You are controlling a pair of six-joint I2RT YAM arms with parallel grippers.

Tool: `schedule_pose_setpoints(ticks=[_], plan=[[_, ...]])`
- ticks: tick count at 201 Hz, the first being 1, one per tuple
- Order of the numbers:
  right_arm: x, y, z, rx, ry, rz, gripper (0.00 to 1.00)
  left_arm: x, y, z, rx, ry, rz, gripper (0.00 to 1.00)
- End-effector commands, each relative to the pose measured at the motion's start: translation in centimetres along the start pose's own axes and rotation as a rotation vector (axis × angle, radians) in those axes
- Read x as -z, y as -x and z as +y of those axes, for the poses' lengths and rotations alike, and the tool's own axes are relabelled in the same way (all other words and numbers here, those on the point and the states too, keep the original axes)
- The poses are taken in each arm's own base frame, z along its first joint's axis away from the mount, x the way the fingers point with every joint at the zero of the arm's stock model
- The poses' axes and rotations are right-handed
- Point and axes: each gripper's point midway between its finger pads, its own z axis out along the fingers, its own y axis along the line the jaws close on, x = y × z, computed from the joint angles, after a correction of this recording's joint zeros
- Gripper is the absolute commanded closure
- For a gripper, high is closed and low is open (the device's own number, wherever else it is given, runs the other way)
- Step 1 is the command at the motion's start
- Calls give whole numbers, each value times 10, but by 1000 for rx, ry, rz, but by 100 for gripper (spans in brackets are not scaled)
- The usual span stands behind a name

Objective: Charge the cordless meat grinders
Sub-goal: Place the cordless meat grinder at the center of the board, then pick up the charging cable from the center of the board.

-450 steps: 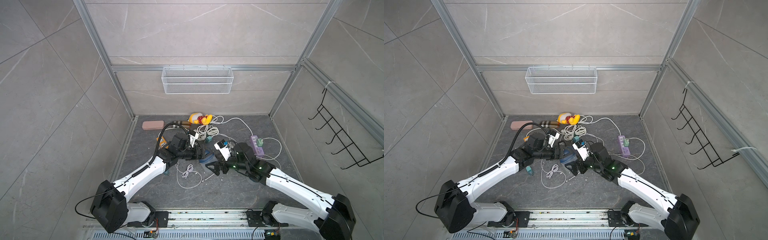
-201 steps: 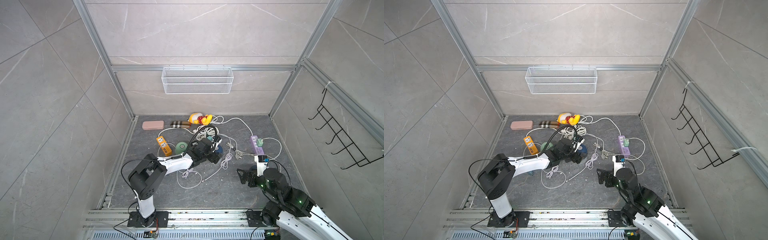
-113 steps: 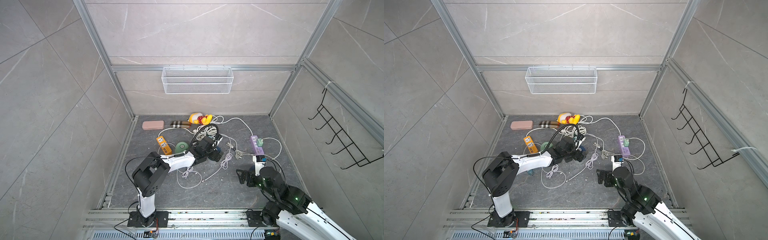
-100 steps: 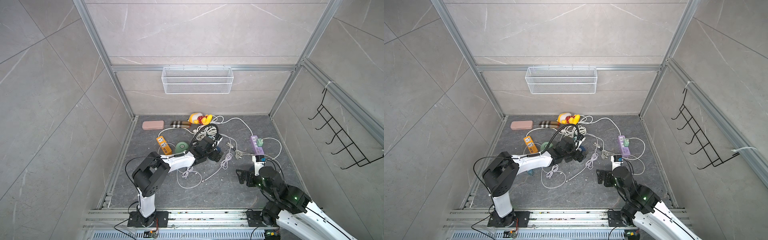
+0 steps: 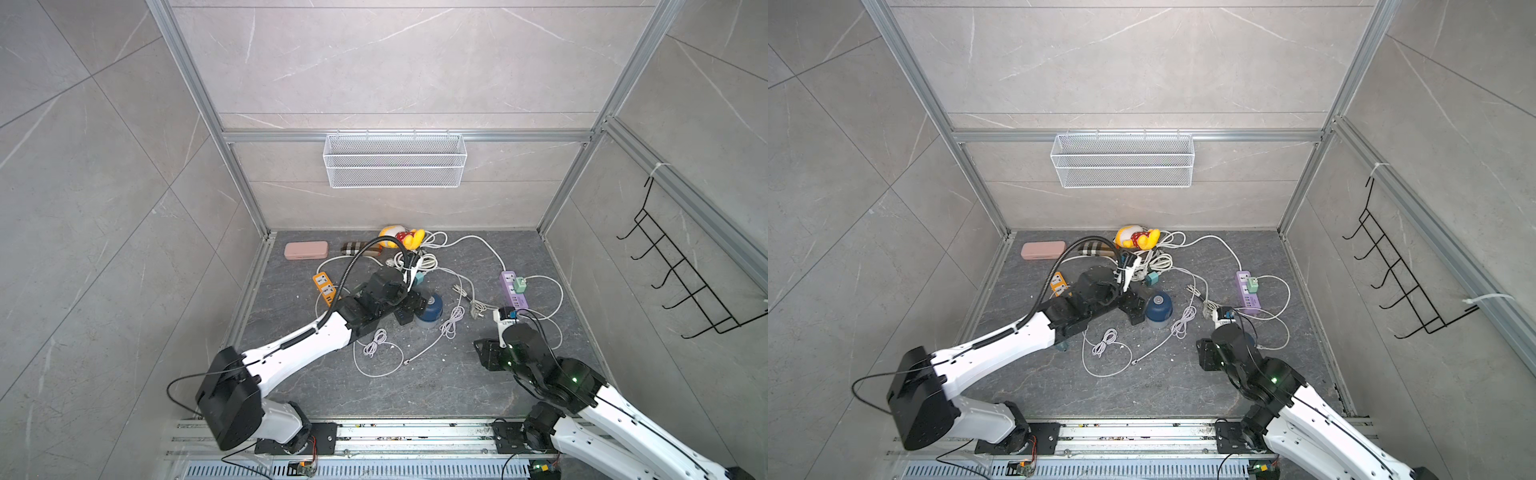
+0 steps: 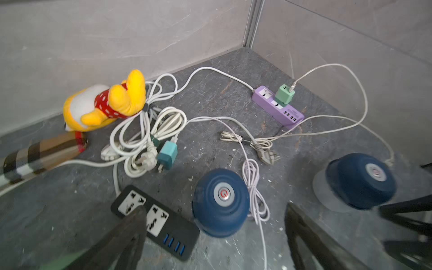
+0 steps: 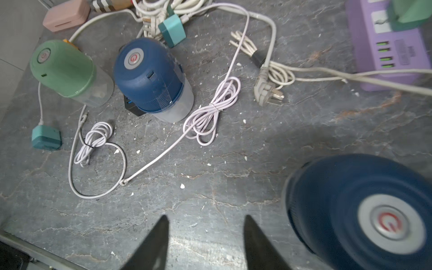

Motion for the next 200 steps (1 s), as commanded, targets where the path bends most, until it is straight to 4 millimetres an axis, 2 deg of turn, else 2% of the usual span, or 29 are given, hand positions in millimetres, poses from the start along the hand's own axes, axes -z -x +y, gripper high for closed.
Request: schedule_pose_setpoints(ticks=[1,22,37,60,80,100,133,171,200], plan=[[-20,-8,35,-70,130,100,58,14,-50,20,183,49,179,17],[-51,-24,57,-161,180,156,43,22,-87,25,285,63,249,21],[-65,-30,67,-177,155,160,40,26,-111,28,347,75,275,23],[-82,-39,89,-196,131,161,47,32,-140,36,427,101,291,23],[-96,-48,106,-216,107,161,53,35,-156,42,472,118,299,23],[-110,-55,107,-251,54,151,53,39,-164,48,509,126,293,23],[-128,-62,105,-342,58,121,51,46,-164,54,535,116,266,22],[-141,-64,111,-364,68,119,51,50,-167,55,541,102,268,23],[-144,-66,105,-393,46,106,54,50,-169,52,545,76,262,23]])
